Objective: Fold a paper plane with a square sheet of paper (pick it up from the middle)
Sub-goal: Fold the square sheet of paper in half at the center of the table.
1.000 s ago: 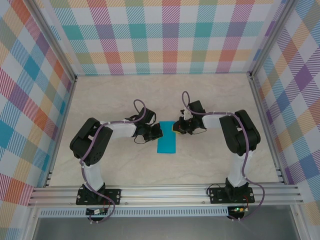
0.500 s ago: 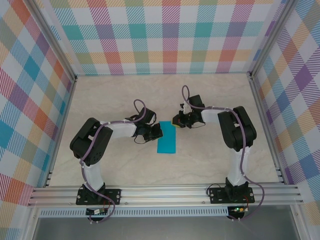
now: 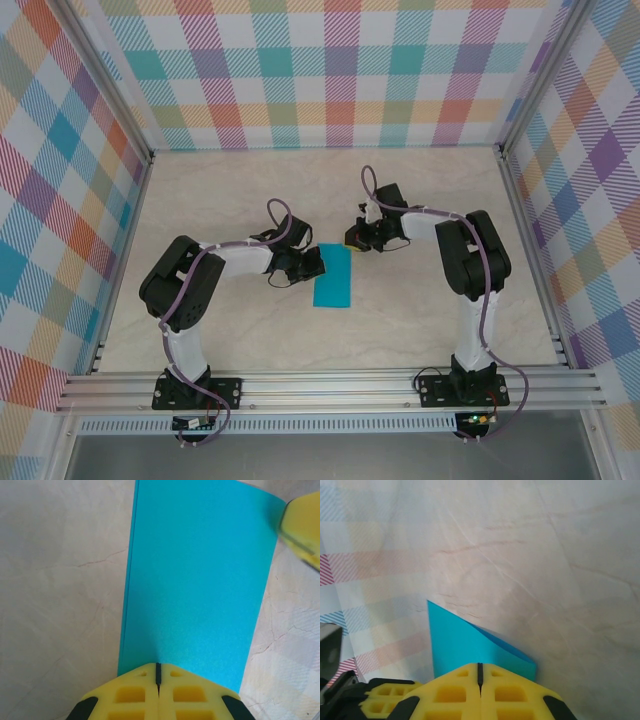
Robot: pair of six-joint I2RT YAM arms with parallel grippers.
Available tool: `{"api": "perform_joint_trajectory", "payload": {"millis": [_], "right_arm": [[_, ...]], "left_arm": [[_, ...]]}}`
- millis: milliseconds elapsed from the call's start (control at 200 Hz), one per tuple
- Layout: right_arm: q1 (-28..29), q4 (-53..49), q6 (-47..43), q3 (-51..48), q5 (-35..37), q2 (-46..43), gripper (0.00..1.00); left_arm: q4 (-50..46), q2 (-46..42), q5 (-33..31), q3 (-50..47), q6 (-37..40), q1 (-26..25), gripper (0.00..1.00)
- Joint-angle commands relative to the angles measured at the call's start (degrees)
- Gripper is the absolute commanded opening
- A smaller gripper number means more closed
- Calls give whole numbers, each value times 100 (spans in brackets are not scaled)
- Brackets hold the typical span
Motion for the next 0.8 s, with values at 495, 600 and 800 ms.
{"api": "perform_joint_trajectory", "payload": {"millis": [495,600,800], "right_arm": [[-38,-1068,-707,803,-170,333,0],[-38,-1436,-841,835,-71,-6,1],[-30,-1570,-824,-14,-100,-1024,9]], "left_arm": [[-946,-296,-421,-6,-519,-354,0],[-882,-589,-595,-78,-810,-486,5],[-710,-1105,-1052,-239,-1130,-665,26]]}}
